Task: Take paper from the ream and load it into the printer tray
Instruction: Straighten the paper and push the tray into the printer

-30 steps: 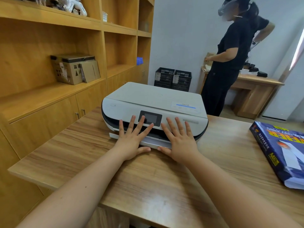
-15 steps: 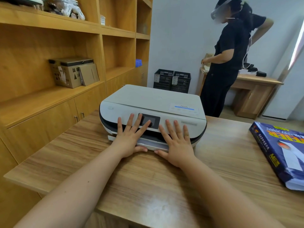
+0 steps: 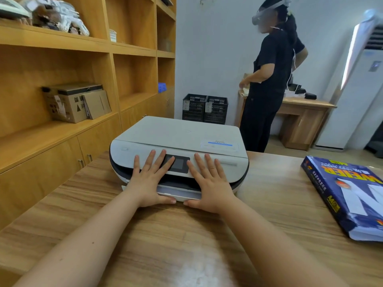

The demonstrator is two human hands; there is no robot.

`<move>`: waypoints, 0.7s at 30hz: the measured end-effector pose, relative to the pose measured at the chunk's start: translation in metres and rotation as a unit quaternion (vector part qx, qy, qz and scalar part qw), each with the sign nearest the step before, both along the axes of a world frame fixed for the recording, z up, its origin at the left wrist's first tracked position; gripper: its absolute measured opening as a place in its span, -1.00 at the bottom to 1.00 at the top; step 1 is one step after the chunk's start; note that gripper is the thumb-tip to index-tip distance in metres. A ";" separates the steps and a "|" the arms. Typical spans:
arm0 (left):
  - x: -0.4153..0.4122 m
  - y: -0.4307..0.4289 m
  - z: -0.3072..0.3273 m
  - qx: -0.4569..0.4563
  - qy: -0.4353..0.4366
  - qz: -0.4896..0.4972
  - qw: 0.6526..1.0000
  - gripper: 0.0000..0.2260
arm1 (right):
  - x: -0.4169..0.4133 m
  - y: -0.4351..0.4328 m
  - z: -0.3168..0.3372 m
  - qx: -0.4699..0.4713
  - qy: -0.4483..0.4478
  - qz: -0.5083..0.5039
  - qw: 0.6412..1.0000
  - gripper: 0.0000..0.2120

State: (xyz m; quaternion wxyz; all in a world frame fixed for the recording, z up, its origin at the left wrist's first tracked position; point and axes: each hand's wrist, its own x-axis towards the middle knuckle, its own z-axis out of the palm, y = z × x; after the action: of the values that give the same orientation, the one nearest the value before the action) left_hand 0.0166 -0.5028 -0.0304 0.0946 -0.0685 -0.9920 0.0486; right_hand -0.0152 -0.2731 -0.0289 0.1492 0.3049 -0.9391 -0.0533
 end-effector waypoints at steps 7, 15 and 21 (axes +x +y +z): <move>-0.003 0.003 -0.006 0.027 0.041 0.007 0.999 0.04 | -0.002 -0.003 -0.001 0.018 0.002 -0.014 1.000 0.00; -0.009 0.009 -0.017 0.052 0.098 0.027 0.993 -0.02 | -0.001 -0.006 -0.007 0.010 0.032 -0.022 0.999 -0.07; -0.010 0.008 -0.020 0.059 0.112 0.030 0.992 -0.02 | -0.005 -0.007 -0.011 -0.004 0.043 -0.017 0.999 -0.06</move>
State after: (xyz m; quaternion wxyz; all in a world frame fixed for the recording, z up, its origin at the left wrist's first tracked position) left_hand 0.0069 -0.4947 -0.0501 0.2072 -0.0269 -0.9779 -0.0001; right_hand -0.0202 -0.2803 -0.0395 0.1903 0.2859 -0.9369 -0.0649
